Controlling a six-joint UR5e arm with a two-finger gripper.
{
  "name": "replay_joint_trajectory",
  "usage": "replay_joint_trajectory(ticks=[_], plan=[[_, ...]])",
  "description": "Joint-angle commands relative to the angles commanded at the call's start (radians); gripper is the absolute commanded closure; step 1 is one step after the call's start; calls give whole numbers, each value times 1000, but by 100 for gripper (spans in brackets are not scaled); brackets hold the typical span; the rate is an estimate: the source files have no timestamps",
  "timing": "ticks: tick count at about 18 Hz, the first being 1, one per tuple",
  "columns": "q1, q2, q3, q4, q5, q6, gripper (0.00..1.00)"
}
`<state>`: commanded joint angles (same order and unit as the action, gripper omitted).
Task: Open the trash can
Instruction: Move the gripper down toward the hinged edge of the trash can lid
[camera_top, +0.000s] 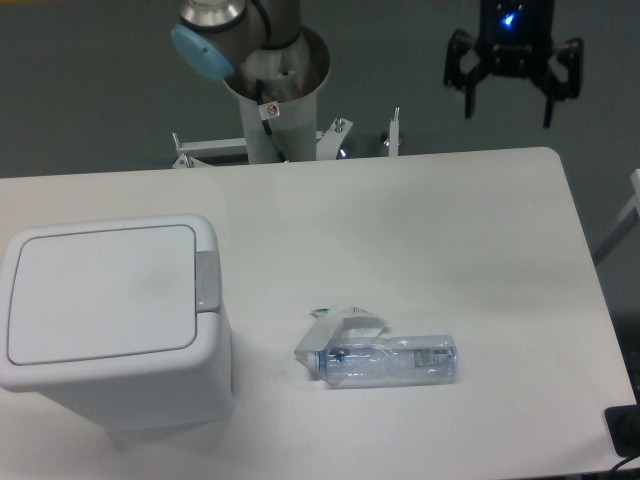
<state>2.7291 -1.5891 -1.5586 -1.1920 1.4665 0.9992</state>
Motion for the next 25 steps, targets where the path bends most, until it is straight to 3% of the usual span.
replay_joint_trajectory(ticks=[6, 9, 11, 14, 20, 25], plan=[[-164, -78, 95, 5, -24, -365, 0], [-257, -115, 126, 5, -121, -641, 0], [-276, -138, 132, 6, -234, -738, 0], [-293, -149, 120, 5, -301, -757, 0], [-376, -180, 111, 6, -299, -789, 0], [-384, -184, 107, 6, -298, -792, 0]])
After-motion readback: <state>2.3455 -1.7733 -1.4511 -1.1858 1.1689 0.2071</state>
